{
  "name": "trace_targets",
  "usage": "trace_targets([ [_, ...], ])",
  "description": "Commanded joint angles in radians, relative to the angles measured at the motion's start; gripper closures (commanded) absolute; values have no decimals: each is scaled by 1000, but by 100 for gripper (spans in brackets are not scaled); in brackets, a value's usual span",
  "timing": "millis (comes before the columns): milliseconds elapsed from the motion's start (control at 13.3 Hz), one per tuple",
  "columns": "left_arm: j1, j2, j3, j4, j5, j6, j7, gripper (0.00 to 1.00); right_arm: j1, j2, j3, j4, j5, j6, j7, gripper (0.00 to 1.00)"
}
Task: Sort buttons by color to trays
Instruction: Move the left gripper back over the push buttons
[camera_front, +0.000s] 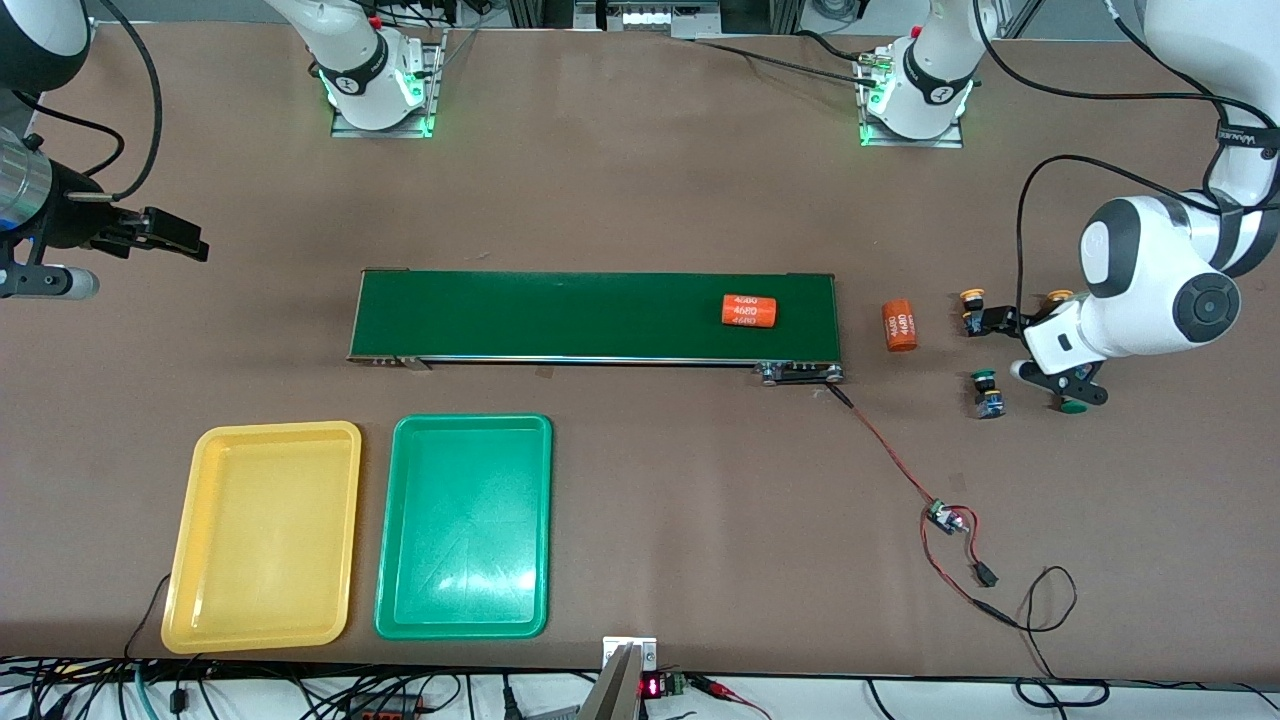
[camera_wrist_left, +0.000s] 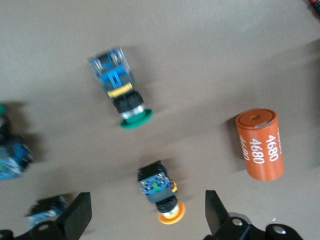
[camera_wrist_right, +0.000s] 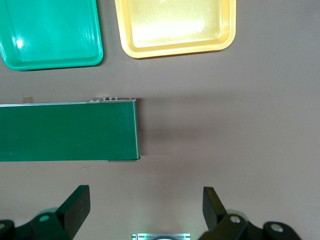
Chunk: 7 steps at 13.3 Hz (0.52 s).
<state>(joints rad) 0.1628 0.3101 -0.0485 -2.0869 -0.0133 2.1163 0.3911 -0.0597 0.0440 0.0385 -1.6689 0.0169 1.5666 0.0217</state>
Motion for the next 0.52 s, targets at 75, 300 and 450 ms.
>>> trace_targets([
  [75, 20, -62, -2, -162, -63, 141, -63, 0, 6, 2, 0, -2, 14, 12, 3, 0],
  [300, 20, -52, -1, -228, -62, 238, -106, 0, 8, 4, 0, -2, 14, 20, 3, 0],
  [450, 20, -49, -1, -245, -63, 248, -113, 0, 8, 4, 0, -2, 14, 20, 3, 0],
])
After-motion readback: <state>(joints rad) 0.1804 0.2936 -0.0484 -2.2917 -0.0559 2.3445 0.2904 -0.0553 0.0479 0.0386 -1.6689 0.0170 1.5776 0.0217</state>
